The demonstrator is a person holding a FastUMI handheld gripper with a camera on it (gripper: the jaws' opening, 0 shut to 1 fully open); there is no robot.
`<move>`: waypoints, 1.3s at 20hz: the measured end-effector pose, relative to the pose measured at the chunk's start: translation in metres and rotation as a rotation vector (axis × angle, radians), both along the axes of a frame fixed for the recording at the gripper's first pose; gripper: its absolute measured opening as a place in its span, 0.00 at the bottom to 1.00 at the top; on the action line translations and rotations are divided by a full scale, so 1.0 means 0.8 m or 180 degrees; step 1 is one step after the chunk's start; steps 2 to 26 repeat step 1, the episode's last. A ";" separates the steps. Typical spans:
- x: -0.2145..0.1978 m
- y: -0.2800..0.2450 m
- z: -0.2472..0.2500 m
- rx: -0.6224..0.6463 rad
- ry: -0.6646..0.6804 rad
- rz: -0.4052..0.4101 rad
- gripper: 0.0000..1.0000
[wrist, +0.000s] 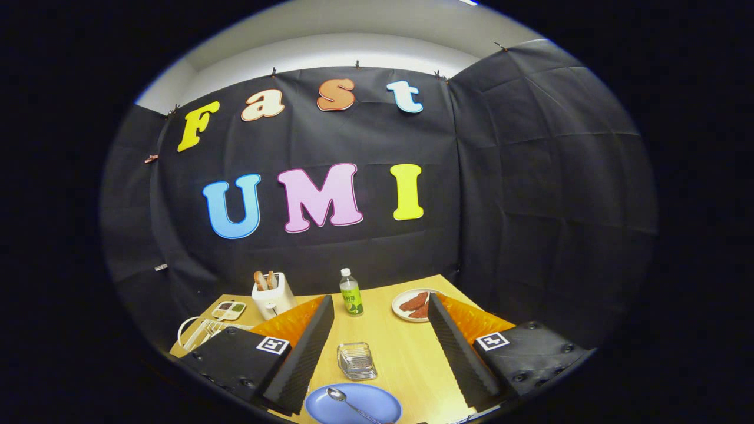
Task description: Take the plate from the dish rack, then take the spoon from the basket and place it into the plate.
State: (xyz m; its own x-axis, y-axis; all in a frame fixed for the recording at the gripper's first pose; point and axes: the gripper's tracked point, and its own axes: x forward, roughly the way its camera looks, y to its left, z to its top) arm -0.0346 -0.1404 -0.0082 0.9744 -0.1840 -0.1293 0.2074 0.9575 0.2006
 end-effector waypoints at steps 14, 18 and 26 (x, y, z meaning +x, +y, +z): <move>0.002 -0.002 0.003 -0.0006 -0.0011 -0.0004 0.98; 0.002 -0.002 0.003 -0.0006 -0.0011 -0.0004 0.98; 0.002 -0.002 0.003 -0.0006 -0.0011 -0.0004 0.98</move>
